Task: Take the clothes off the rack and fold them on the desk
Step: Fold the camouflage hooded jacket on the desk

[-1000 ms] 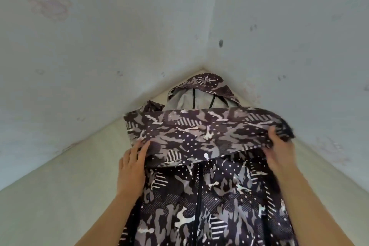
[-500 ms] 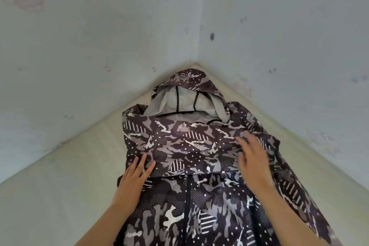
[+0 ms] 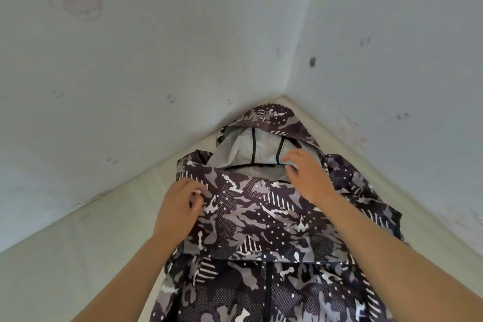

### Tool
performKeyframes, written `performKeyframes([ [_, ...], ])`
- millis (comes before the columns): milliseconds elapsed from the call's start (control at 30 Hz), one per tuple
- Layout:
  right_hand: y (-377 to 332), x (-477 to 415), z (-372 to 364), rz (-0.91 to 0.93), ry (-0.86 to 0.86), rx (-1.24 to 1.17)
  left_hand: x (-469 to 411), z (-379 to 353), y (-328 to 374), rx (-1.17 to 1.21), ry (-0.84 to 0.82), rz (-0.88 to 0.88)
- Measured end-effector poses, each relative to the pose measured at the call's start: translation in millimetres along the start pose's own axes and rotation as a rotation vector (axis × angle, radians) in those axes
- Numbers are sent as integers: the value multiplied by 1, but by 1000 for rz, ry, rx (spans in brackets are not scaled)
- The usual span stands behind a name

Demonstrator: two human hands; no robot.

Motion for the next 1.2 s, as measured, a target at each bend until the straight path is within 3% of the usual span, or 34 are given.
performKeyframes([
  [100,-4,-50,19,-110,140,-88,-64,1,18,37,21,-64],
  [167,9,-68,28,-277,253,-190,-102,-8,27,12,-47,-35],
  [267,42,-82,31,-579,297,-351,-155,-34,27,-32,-184,187],
  [400,73,-83,20,-810,65,-451,-180,-57,34,161,-411,499],
  [467,75,-83,19,-835,-160,-512,-188,-60,40,163,-544,524],
  [533,74,-93,33,-729,-351,-413,-199,-63,48,145,-729,468],
  [567,78,-104,45,-645,-266,-363,-207,-64,56,257,-752,454],
  [600,82,-115,60,-579,-52,-421,-216,-61,65,464,-690,471],
  [667,88,-128,96,-514,449,-661,-235,-50,84,1005,-408,557],
  [700,91,-131,106,-487,594,-675,-244,-46,92,1189,-309,550],
  [733,89,-133,108,-446,624,-586,-251,-46,98,1270,-277,492],
  [767,83,-134,103,-396,584,-461,-252,-48,99,1179,-285,410],
  [833,69,-129,82,-255,496,-305,-245,-51,90,750,-263,226],
  [933,45,-99,51,-234,451,-159,-218,-47,69,264,-124,-76],
  [1000,28,-79,32,-173,402,-132,-197,-41,46,138,-18,-142],
  [1067,14,-64,0,-82,122,-130,-176,-40,21,85,19,-149],
  [1133,7,-44,-41,-104,-239,-69,-154,-45,-2,51,-57,-125],
  [1200,14,-27,-70,-169,-314,10,-133,-55,-23,-13,-205,-81],
])
Point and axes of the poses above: each hand's wrist, its own x-axis away from the middle knuckle, its own z-axis out of the back of the hand, y = z × x, the point moved 3 cm from there along -x, towards the middle knuckle, and after that the axes turned 3 degrees about -x, right-handed, at the moved point
